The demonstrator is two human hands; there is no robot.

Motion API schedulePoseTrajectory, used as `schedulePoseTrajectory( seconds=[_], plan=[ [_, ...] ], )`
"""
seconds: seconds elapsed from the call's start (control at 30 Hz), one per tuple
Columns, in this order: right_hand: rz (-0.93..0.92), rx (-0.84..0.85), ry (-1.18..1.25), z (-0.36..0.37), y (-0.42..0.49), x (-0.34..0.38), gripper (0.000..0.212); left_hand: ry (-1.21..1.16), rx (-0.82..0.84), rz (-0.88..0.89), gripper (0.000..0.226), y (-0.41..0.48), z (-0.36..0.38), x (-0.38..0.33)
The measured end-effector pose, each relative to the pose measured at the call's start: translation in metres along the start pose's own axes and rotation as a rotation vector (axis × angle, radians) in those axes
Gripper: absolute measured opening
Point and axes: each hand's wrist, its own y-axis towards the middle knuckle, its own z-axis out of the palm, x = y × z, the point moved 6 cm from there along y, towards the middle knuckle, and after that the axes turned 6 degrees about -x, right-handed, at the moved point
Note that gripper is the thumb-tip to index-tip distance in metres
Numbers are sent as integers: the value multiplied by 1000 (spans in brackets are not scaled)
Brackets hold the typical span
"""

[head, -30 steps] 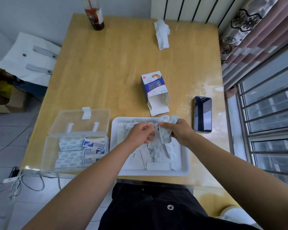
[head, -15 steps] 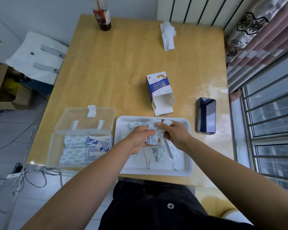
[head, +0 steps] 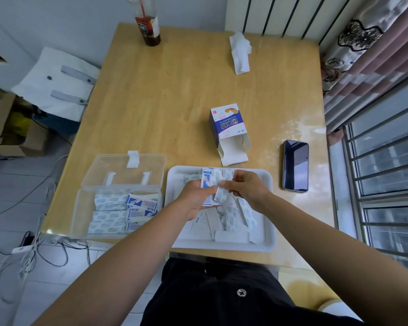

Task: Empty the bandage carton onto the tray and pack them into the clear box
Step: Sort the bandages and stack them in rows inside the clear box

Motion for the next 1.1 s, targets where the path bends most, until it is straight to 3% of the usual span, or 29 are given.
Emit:
schedulePoseTrajectory(
  seconds=[0.3,0.43,0.53,0.67,0.73,0.87,1.03,1.1],
  plan=[
    [-114,55,37,2,-8,9,6,-41,-38,-31,28,0,-8,3],
    [-66,33,36,8,-6,9,18,-22,12,1,26,-1,-4,2],
    [5,60,-85,14,-5,5,13,54,56,14,18,-7,2,-1],
    [1,-17,-55,7,-1,3,38,-8,92,-22,31,-11,1,-1],
    [6,-21,-47,3,-2,3,34,-33,60,-26,34,-10,-3,-1],
    [33,-16,148,-1,-4,2,4,118,27,40,33,-10,-6,2],
    [25,99,70,7,-12,-1,5,89,-17,69,27,-9,-7,1],
    [-3,78,46,8,-11,0,17,112,-27,70,30,-10,-7,0]
  ],
)
